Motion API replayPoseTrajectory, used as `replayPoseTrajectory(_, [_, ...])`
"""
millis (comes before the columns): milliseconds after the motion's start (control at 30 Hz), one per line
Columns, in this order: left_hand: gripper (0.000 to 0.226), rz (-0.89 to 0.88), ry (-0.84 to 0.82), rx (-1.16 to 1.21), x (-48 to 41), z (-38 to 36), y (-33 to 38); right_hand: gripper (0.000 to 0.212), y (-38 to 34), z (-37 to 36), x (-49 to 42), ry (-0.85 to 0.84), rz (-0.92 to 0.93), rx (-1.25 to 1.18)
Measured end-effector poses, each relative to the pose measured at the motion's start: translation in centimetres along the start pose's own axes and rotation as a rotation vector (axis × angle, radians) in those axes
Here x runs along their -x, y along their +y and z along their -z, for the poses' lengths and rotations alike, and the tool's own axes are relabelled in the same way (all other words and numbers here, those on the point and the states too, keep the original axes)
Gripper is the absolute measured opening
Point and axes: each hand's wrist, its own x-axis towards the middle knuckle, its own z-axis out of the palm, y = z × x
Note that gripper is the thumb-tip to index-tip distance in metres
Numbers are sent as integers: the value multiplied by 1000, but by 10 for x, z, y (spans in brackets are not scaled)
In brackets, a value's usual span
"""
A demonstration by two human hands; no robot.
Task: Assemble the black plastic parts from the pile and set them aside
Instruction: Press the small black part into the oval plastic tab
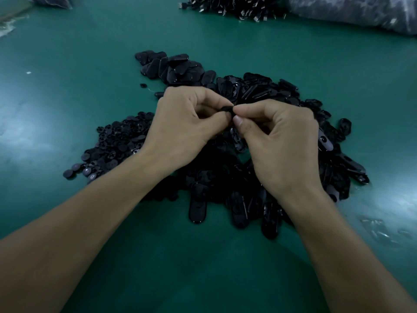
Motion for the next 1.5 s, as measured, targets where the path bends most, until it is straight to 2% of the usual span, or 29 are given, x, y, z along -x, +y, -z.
replayPoseTrajectory(200, [13,40,-47,103,0,1,2,18,-1,1,-1,-11,-1,-14])
replayPoseTrajectory(533, [8,122,-34,189,-1,3,4,22,4,1,-2,-36,-27,-124])
replayPoseTrajectory(667, [10,128,-100,198,-2,5,5,24,7,3,-4,-80,-54,-179])
replayPoseTrajectory(833, [12,105,-203,172,-3,11,4,16,8,13,-9,-146,-128,-303])
replayPoseTrajectory(1067, [8,104,-235,160,-5,13,2,13,11,19,-11,-222,-186,-403])
replayPoseTrajectory(1500, [8,76,-252,134,-3,13,1,13,9,19,-10,-211,-170,-323])
